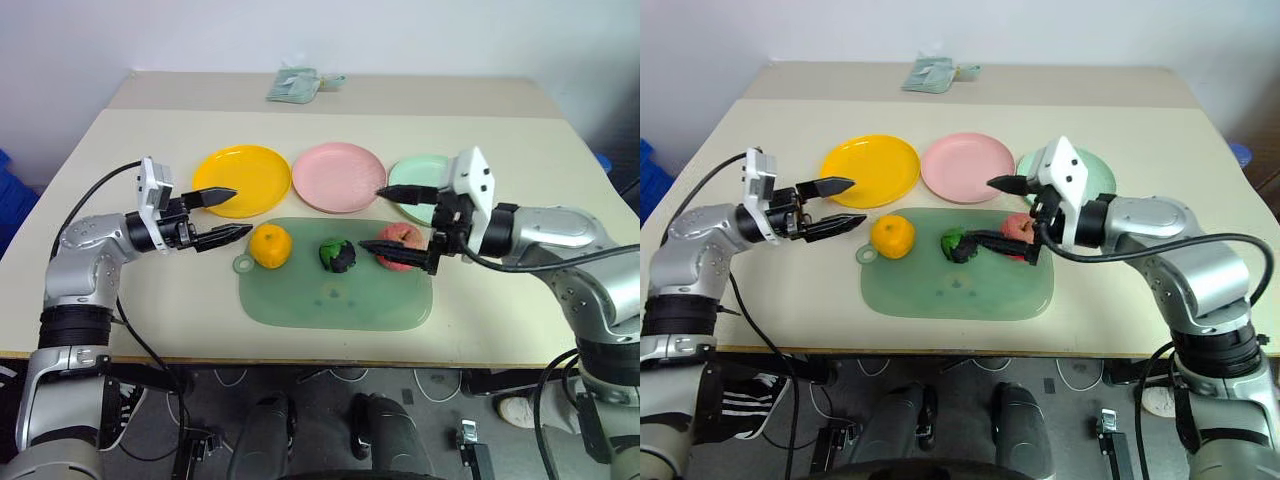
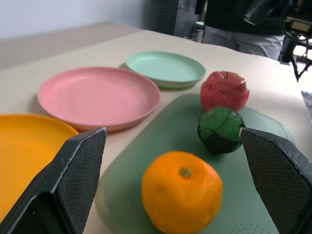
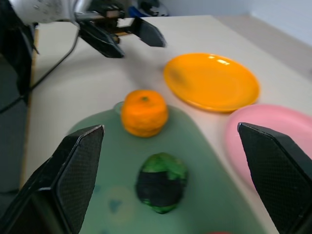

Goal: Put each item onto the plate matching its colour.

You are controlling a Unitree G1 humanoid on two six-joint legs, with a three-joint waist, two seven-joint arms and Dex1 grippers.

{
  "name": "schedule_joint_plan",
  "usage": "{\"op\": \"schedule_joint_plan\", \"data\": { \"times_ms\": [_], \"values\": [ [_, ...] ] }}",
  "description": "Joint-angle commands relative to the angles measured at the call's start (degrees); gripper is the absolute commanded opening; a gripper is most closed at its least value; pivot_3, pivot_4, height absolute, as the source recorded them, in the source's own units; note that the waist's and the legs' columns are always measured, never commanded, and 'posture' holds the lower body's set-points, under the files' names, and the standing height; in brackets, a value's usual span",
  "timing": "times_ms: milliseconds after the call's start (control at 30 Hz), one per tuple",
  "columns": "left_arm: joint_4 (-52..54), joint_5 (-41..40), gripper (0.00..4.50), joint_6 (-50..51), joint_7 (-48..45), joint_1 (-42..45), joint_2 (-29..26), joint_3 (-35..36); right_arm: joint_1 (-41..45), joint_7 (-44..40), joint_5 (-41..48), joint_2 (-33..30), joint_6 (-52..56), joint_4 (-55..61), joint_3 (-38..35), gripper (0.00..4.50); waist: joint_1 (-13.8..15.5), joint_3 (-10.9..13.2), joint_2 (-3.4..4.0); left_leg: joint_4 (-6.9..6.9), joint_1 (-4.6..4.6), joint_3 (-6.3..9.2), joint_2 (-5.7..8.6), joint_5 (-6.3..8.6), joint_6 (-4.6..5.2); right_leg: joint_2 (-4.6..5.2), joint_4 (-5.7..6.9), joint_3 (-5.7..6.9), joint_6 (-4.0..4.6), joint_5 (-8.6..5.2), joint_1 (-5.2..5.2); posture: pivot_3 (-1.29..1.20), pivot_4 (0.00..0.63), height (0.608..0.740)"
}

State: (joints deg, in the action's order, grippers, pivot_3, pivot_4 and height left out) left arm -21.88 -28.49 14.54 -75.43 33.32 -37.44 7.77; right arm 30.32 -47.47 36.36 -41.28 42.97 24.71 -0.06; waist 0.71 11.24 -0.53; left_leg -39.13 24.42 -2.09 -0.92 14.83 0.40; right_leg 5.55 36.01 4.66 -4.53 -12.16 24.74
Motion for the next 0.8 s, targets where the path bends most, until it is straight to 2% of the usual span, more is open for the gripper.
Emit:
{"op": "schedule_joint_plan", "data": {
  "times_ms": [33,567,800],
  "values": [
    [-1.25,1.59,4.5,-2.23,-1.12,0.57,0.35,-0.97,0.45,0.61,1.28,0.27,-0.69,3.14,-1.8,4.47,0.0,0.0,0.0,-0.01,0.0,0.0,0.0,0.0,0.0,0.0,0.0,0.0,0.0,0.0,0.0,0.0,0.15,0.74],
    [-1.15,6.92,4.5,-3.64,-1.74,3.43,3.42,-7.25,-2.79,3.38,1.66,1.0,-0.58,5.65,-2.35,4.47,0.01,0.0,-0.01,-0.02,-0.01,0.01,0.0,0.0,0.0,0.0,0.01,0.0,0.0,0.0,-0.01,0.0,0.15,0.74],
    [-3.09,9.85,4.5,-5.09,0.54,4.58,4.49,-8.95,-4.69,3.04,1.18,-1.05,-0.17,6.93,-2.16,4.47,0.03,0.0,-0.01,-0.02,0.0,0.01,0.0,0.0,0.0,0.0,0.0,0.0,0.01,0.0,-0.01,0.0,0.15,0.74]
  ]
}}
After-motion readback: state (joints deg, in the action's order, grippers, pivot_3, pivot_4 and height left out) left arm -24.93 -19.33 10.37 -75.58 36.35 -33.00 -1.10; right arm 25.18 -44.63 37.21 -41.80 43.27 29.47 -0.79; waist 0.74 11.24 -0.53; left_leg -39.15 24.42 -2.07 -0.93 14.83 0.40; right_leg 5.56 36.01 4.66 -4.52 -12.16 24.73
